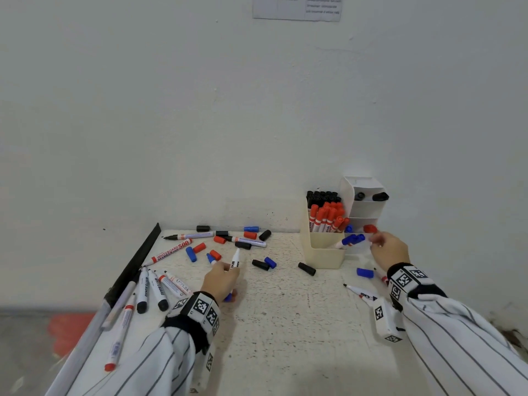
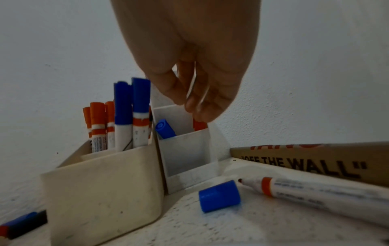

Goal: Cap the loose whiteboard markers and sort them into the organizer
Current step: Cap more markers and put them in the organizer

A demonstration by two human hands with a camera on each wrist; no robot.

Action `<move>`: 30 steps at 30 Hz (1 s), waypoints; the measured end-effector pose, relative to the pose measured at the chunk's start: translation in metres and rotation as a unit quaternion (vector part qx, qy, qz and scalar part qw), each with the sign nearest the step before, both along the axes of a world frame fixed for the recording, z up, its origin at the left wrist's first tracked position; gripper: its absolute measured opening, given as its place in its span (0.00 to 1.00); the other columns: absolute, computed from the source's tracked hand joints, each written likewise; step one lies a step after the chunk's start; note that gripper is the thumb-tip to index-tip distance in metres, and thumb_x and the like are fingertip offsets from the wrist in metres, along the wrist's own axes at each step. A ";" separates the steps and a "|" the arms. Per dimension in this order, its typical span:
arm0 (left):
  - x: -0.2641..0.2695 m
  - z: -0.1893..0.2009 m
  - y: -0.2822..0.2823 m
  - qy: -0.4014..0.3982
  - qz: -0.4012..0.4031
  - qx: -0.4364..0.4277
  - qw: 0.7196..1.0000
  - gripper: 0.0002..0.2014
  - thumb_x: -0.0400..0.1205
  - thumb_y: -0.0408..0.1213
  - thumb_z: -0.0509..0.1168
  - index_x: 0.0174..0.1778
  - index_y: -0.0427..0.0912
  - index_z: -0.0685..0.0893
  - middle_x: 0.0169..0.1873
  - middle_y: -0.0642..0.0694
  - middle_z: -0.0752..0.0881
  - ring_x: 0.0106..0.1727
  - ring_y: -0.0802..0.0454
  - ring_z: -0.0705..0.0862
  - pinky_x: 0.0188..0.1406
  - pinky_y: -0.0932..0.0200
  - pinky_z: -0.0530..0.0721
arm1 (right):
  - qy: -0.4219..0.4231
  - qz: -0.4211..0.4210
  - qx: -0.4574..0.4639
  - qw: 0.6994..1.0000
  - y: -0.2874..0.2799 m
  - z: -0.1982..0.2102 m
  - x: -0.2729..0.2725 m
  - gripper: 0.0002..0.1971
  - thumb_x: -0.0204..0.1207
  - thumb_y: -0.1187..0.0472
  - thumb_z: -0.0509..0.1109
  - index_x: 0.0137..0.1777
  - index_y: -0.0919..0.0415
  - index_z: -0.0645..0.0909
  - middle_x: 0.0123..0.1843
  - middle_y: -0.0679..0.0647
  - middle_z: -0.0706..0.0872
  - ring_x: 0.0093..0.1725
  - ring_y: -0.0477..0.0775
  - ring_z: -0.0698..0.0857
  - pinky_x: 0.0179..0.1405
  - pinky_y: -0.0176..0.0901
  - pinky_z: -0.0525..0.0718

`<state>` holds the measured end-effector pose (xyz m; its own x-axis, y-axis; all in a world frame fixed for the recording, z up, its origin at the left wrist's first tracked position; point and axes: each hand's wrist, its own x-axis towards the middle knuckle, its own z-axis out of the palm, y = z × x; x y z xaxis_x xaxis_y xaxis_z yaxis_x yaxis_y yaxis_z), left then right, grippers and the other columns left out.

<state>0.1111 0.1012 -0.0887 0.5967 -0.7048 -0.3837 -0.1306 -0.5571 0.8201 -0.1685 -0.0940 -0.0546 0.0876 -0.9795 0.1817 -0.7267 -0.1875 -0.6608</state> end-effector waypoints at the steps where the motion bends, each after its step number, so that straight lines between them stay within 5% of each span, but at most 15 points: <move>1: -0.003 0.001 0.000 0.001 -0.001 -0.004 1.000 0.17 0.85 0.39 0.55 0.70 0.41 0.69 0.45 0.45 0.77 0.34 0.54 0.80 0.30 0.64 0.82 | 0.027 0.001 0.022 0.999 0.001 0.000 -0.006 0.12 0.77 0.71 0.60 0.56 0.66 0.83 0.61 0.63 0.84 0.61 0.63 0.80 0.62 0.45 0.74; 6: -0.021 0.001 0.000 -0.013 -0.037 -0.011 0.999 0.17 0.84 0.37 0.57 0.69 0.41 0.69 0.49 0.43 0.78 0.36 0.53 0.80 0.33 0.62 0.81 | 0.208 0.095 0.178 0.957 0.004 -0.020 -0.028 0.20 0.80 0.68 0.57 0.70 0.56 0.76 0.76 0.55 0.72 0.73 0.57 0.72 0.74 0.42 0.66; 10: -0.033 -0.004 0.002 -0.019 -0.065 -0.009 0.998 0.14 0.83 0.35 0.57 0.65 0.41 0.72 0.46 0.43 0.80 0.34 0.53 0.80 0.32 0.62 0.80 | 0.296 0.147 0.213 0.919 0.012 -0.035 -0.020 0.27 0.81 0.66 0.55 0.79 0.51 0.61 0.82 0.53 0.58 0.80 0.58 0.61 0.77 0.40 0.57; 13: -0.036 -0.009 0.003 -0.024 -0.074 0.000 0.997 0.12 0.83 0.35 0.57 0.62 0.42 0.73 0.40 0.46 0.80 0.33 0.52 0.80 0.32 0.61 0.80 | 0.338 0.131 0.185 0.914 0.010 -0.045 -0.010 0.27 0.81 0.65 0.52 0.79 0.48 0.59 0.82 0.56 0.57 0.77 0.60 0.64 0.77 0.43 0.62; 16: -0.036 -0.012 0.004 -0.025 -0.080 0.000 0.996 0.10 0.82 0.35 0.57 0.59 0.43 0.74 0.38 0.46 0.80 0.32 0.53 0.79 0.30 0.61 0.79 | 0.330 0.116 0.142 0.926 0.006 -0.054 -0.003 0.25 0.79 0.67 0.57 0.75 0.48 0.66 0.73 0.59 0.66 0.68 0.60 0.73 0.68 0.44 0.74; 21: -0.036 -0.015 0.006 -0.040 -0.089 -0.008 0.995 0.10 0.83 0.36 0.56 0.60 0.43 0.73 0.39 0.47 0.79 0.31 0.54 0.77 0.29 0.63 0.77 | 0.285 0.126 0.101 0.945 0.002 -0.056 0.000 0.18 0.78 0.68 0.62 0.65 0.54 0.79 0.66 0.58 0.78 0.63 0.57 0.78 0.64 0.39 0.74; 26: -0.041 -0.014 0.008 -0.081 -0.121 -0.014 0.989 0.09 0.84 0.39 0.58 0.60 0.44 0.74 0.47 0.45 0.79 0.33 0.57 0.76 0.30 0.66 0.76 | 0.165 0.105 0.014 0.981 0.011 -0.034 -0.005 0.10 0.77 0.71 0.63 0.51 0.56 0.76 0.54 0.61 0.84 0.49 0.56 0.80 0.49 0.39 0.76; 30: -0.049 -0.010 0.010 -0.111 -0.144 -0.030 0.983 0.11 0.84 0.39 0.60 0.61 0.43 0.75 0.52 0.44 0.82 0.41 0.54 0.79 0.40 0.63 0.79 | 0.144 0.145 0.069 0.976 0.029 -0.013 -0.004 0.13 0.80 0.63 0.63 0.64 0.58 0.76 0.56 0.60 0.85 0.50 0.55 0.82 0.50 0.36 0.73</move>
<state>0.0618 0.1109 -0.0988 0.4337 -0.8738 -0.2198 -0.4543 -0.4227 0.7842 -0.1721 -0.0648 -0.0672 0.3924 -0.9195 -0.0244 -0.8162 -0.3359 -0.4700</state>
